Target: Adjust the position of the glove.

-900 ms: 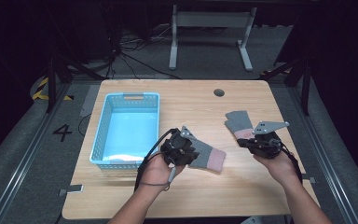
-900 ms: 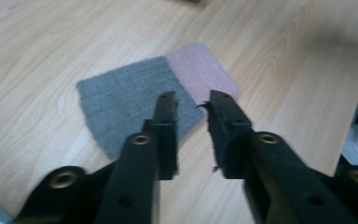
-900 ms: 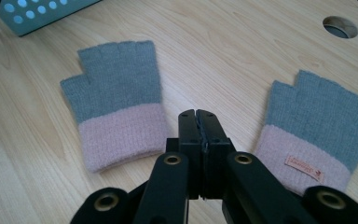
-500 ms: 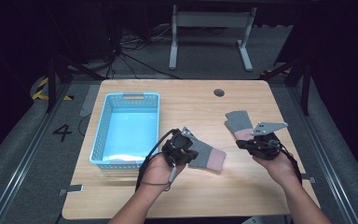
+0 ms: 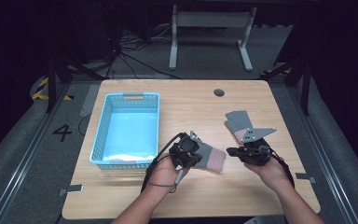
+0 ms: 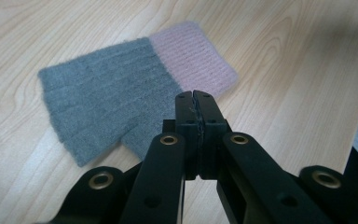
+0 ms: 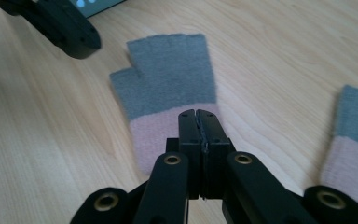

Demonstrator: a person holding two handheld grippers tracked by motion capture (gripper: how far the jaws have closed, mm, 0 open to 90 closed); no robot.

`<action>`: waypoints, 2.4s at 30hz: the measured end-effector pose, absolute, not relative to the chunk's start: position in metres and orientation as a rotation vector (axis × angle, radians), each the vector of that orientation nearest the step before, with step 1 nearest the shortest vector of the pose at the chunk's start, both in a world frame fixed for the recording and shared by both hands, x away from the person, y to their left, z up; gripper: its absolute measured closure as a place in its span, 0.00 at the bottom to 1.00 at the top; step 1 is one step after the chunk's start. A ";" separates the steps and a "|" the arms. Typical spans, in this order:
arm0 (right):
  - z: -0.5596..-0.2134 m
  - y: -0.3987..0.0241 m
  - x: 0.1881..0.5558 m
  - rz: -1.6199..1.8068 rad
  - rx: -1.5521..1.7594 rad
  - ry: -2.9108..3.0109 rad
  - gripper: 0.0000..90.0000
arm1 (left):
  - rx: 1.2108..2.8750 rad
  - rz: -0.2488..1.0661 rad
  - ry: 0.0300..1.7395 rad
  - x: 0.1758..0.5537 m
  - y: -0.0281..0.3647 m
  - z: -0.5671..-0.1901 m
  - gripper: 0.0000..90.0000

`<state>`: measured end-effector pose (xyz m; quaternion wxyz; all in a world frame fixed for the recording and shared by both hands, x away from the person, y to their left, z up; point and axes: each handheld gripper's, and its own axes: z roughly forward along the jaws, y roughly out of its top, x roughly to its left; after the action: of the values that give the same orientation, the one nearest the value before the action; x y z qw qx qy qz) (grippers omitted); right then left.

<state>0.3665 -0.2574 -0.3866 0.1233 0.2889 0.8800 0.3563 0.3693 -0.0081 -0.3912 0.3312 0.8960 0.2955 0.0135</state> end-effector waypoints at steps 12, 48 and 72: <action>-0.408 -0.232 0.364 0.989 0.792 2.661 1.00 | 2.372 0.012 0.854 0.374 -0.020 -0.421 0.99; -0.434 -0.221 0.370 0.916 0.820 2.735 1.00 | 2.438 0.065 0.938 0.380 -0.022 -0.438 1.00; -0.436 -0.231 0.377 0.895 0.862 2.711 1.00 | 2.479 -0.011 0.859 0.370 -0.035 -0.438 1.00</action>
<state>0.3770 -0.2313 -0.4362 0.0798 0.2881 0.9062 0.2991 0.3699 -0.0355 -0.4379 0.2563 0.9133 0.3165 -0.0040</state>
